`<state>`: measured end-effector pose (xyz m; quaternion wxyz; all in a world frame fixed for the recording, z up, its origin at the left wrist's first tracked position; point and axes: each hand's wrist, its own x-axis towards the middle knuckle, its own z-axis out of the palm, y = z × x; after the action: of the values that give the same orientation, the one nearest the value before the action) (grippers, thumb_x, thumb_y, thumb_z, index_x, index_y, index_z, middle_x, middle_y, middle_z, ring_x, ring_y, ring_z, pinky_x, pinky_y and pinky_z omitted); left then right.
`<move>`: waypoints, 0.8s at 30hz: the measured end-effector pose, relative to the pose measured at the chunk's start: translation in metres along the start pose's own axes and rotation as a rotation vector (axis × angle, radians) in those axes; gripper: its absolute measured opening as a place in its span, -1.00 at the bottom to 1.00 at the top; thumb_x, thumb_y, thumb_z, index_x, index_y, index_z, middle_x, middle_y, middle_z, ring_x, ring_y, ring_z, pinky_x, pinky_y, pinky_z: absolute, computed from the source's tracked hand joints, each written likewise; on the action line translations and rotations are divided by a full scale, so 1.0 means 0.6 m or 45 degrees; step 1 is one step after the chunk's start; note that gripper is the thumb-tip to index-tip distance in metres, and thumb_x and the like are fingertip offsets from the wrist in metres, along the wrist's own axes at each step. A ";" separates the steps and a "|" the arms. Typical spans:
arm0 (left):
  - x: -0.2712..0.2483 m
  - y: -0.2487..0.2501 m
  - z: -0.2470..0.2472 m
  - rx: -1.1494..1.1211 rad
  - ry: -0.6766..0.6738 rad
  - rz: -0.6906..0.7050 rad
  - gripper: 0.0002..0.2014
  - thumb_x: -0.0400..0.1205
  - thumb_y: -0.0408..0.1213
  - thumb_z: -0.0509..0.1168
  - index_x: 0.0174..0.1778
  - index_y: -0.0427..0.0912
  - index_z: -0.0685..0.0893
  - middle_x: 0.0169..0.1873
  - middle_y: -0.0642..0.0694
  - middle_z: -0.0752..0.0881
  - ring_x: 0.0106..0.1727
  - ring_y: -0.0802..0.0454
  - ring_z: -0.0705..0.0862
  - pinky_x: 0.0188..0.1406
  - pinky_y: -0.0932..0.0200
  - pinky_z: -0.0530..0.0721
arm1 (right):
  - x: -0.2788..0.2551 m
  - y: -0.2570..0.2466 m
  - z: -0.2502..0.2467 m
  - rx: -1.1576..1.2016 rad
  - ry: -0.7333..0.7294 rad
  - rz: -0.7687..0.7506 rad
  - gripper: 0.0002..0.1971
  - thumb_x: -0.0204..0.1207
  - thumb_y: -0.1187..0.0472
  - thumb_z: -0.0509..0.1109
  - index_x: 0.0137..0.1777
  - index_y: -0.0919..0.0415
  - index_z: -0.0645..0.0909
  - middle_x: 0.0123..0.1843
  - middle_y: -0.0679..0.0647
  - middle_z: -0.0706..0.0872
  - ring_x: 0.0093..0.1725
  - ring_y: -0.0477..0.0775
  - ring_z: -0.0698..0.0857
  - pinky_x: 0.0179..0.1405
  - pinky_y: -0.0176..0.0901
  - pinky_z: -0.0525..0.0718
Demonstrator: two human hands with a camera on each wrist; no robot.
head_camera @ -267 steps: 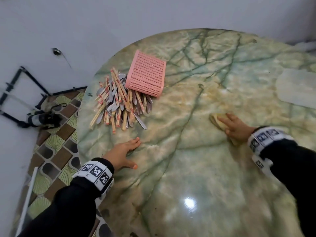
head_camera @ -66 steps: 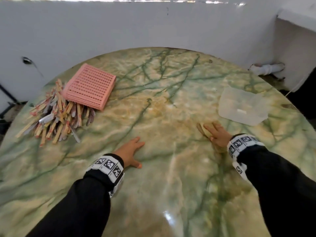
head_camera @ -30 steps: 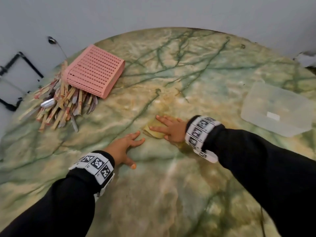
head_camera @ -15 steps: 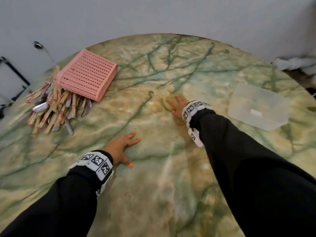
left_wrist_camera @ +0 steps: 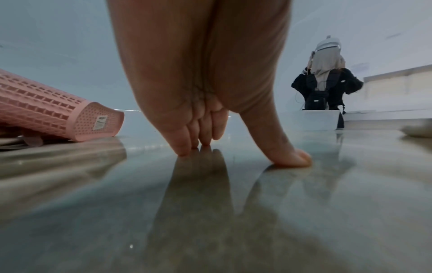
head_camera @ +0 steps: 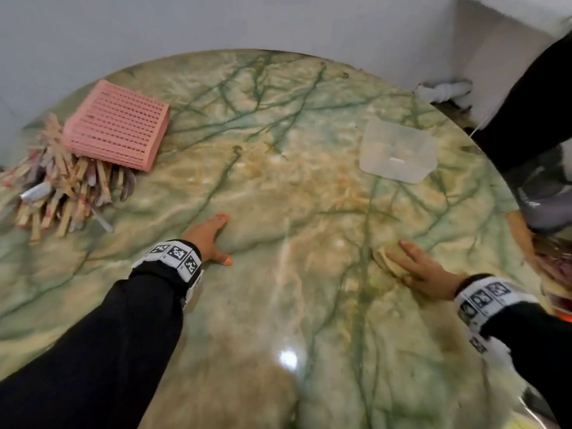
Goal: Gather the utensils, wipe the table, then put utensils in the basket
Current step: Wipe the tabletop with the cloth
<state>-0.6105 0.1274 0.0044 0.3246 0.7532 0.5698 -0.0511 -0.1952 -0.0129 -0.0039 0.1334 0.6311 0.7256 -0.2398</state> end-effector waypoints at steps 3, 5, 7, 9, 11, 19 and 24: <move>-0.007 0.009 0.006 0.084 0.021 0.012 -0.02 0.40 -0.30 0.53 0.63 -0.25 0.05 0.64 -0.15 0.05 0.65 -0.01 0.08 0.56 0.27 0.01 | 0.077 -0.007 -0.033 -0.026 0.133 0.454 -0.37 0.66 -0.08 0.05 0.65 0.00 -0.12 0.67 0.33 -0.17 0.65 0.34 -0.07 0.62 -0.02 -0.01; -0.015 0.016 0.012 0.122 0.056 0.024 -0.10 0.45 -0.32 0.49 0.62 -0.24 0.10 0.64 -0.17 0.09 0.65 -0.04 0.11 0.55 0.26 0.04 | 0.122 -0.083 -0.035 -0.024 0.164 0.453 -0.39 0.69 0.12 0.07 0.65 -0.04 -0.14 0.68 0.28 -0.16 0.65 0.32 -0.05 0.62 0.00 0.02; -0.022 0.020 0.021 0.143 0.086 0.028 -0.19 0.50 -0.34 0.44 0.61 -0.22 0.15 0.63 -0.19 0.11 0.64 -0.08 0.14 0.55 0.20 0.08 | 0.131 -0.188 -0.017 -0.050 0.117 0.232 -0.40 0.69 0.11 0.05 0.64 -0.11 -0.13 0.68 0.21 -0.20 0.66 0.29 -0.07 0.60 0.06 0.03; -0.030 0.020 0.031 0.154 0.117 0.023 -0.31 0.56 -0.34 0.38 0.59 -0.21 0.22 0.62 -0.19 0.16 0.62 -0.11 0.19 0.54 0.18 0.10 | 0.101 -0.285 0.018 -0.140 0.005 -0.008 -0.40 0.68 0.11 0.05 0.63 -0.22 -0.12 0.69 0.08 -0.26 0.67 0.21 -0.13 0.57 0.23 0.05; -0.038 0.023 0.041 0.151 0.138 0.020 -0.39 0.59 -0.34 0.34 0.56 -0.21 0.30 0.60 -0.21 0.20 0.60 -0.12 0.22 0.52 0.18 0.13 | 0.026 -0.353 0.067 -0.160 -0.075 -0.205 -0.39 0.67 0.15 0.08 0.61 -0.29 -0.09 0.68 -0.03 -0.31 0.67 0.13 -0.20 0.54 0.34 0.00; -0.075 0.064 0.081 0.172 0.009 0.054 -0.14 0.46 -0.06 0.47 0.60 -0.16 0.20 0.62 -0.29 0.04 0.64 -0.17 0.08 0.57 0.13 0.12 | -0.172 -0.080 0.130 0.012 0.098 -0.006 -0.45 0.61 -0.28 -0.30 0.59 -0.25 -0.07 0.55 0.42 0.28 0.54 0.27 0.31 0.37 0.12 0.47; -0.089 0.110 0.118 0.140 -0.080 0.108 -0.13 0.45 -0.06 0.48 0.61 -0.11 0.18 0.62 -0.26 0.01 0.64 -0.16 0.03 0.57 0.15 0.08 | -0.120 0.113 0.070 0.250 0.346 0.795 -0.40 0.63 0.21 0.17 0.64 0.01 0.07 0.63 0.42 0.02 0.62 0.40 0.08 0.61 0.03 0.10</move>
<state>-0.5492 0.0352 0.0013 0.3022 0.7914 0.5234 -0.0922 -0.1214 -0.0897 -0.0161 0.0412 0.8585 0.4821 -0.1699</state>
